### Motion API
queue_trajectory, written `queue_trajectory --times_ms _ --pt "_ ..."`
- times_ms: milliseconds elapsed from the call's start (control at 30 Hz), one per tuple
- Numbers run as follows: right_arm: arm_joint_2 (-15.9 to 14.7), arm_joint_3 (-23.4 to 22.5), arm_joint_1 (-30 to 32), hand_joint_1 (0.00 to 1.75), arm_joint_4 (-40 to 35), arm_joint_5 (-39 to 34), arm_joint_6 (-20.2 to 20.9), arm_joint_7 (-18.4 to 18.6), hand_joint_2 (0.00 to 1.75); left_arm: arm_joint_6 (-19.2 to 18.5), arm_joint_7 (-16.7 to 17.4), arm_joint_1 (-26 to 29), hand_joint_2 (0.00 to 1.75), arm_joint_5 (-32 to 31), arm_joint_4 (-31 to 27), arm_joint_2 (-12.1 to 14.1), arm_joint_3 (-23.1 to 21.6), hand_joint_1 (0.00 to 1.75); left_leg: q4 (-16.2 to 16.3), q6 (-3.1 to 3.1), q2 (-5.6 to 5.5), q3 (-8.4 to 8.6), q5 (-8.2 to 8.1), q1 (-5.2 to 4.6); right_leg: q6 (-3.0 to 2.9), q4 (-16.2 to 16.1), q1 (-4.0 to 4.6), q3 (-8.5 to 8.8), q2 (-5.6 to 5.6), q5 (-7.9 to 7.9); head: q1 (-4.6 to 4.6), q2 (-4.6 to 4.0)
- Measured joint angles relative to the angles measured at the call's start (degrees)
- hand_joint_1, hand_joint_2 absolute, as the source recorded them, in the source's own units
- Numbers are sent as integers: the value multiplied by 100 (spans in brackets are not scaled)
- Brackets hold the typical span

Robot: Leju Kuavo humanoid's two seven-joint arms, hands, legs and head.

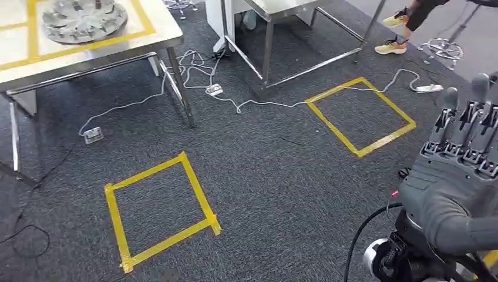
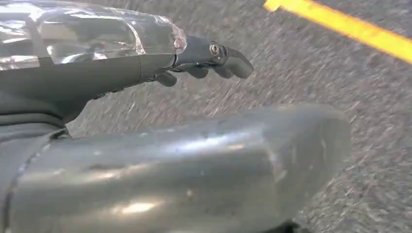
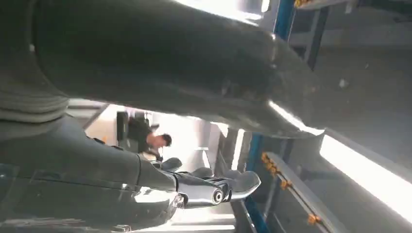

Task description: Take the parts from the cabinet and place them on the table.

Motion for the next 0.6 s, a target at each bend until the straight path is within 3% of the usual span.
queue_trajectory --times_ms 33,67,133,167,200,233,267,300,333,367,467,500,533,567,600 --pt "-6 2 -37 0 -17 0 -2 0 0 0 -13 -1 0 -9 -2 -15 0 0 -7 32 120 27 -21 2 57 250 1 -128 -303 -150 75 0" --pt "0 4 -52 0 -17 0 -2 0 0 -4 -13 6 0 -9 -2 -20 0 0 -7 52 224 43 -44 -2 108 643 -29 -337 -449 -330 116 0" --pt "4 15 -35 0 -15 0 0 0 0 -9 -11 26 0 -9 2 -20 -2 0 -6 35 454 67 -92 0 181 1458 -89 -799 -568 -611 129 0" --pt "4 20 -29 0 -15 0 -2 0 0 -9 -9 27 0 -9 4 -11 -4 0 -6 24 547 88 -113 4 199 1599 -117 -882 -593 -587 144 0" --pt "4 22 -21 0 -15 2 -2 0 0 -11 -9 23 0 -9 2 -7 -4 0 -6 3 630 121 -141 9 217 1467 -147 -826 -608 -398 153 0" --pt "4 24 -21 0 -15 11 -2 0 0 -24 -9 14 0 -9 2 -9 -4 0 -6 -16 695 159 -167 17 222 1124 -162 -663 -632 -138 153 0" --pt "4 24 -21 0 -19 33 -2 0 0 -39 -11 6 0 -9 -2 -18 -4 0 -6 -43 758 213 -198 26 217 557 -163 -389 -713 191 155 0" --pt "2 22 -23 0 -24 55 -2 0 0 -57 -13 2 0 -9 -2 -24 -4 0 -11 -75 802 251 -228 24 204 56 -150 -163 -928 352 168 0" --pt "7 22 -29 0 -20 55 -4 7 0 -74 -18 -5 0 -9 -2 -26 -4 0 -35 -100 843 257 -237 -5 173 7 -59 -99 -1108 220 179 -2" --pt "4 22 -40 0 -26 59 -2 15 0 -100 -20 -5 0 -9 -2 -26 -4 0 -26 -136 875 249 -240 -18 90 -72 -48 -98 -1088 204 190 0" --pt "2 17 -30 0 -33 87 -4 22 0 -125 -26 -1 0 -17 -2 -28 -9 0 -117 -242 1068 362 -262 -23 -45 -81 -30 -118 -918 193 157 0" --pt "2 17 -13 0 -37 94 -4 24 0 -127 -31 -14 0 -24 -2 -28 -9 0 -55 -283 709 360 -345 9 -90 -146 -72 -58 -869 221 129 0" --pt "2 18 -46 0 -50 105 -4 24 0 -127 -33 -16 0 -26 -4 -31 -11 0 170 -252 336 254 -495 15 -152 -164 -73 -36 -835 226 81 0" --pt "2 26 -67 0 -50 105 -4 24 0 -131 -33 -3 0 -28 -4 -28 -13 0 577 -228 225 47 -689 -5 -180 -165 -65 -36 -770 222 43 0" --pt "4 28 -61 0 -44 103 -2 28 0 -140 -31 11 0 -26 -2 -28 -15 0 1074 -215 200 -232 -884 -29 -201 -162 -45 -35 -700 210 -24 0"
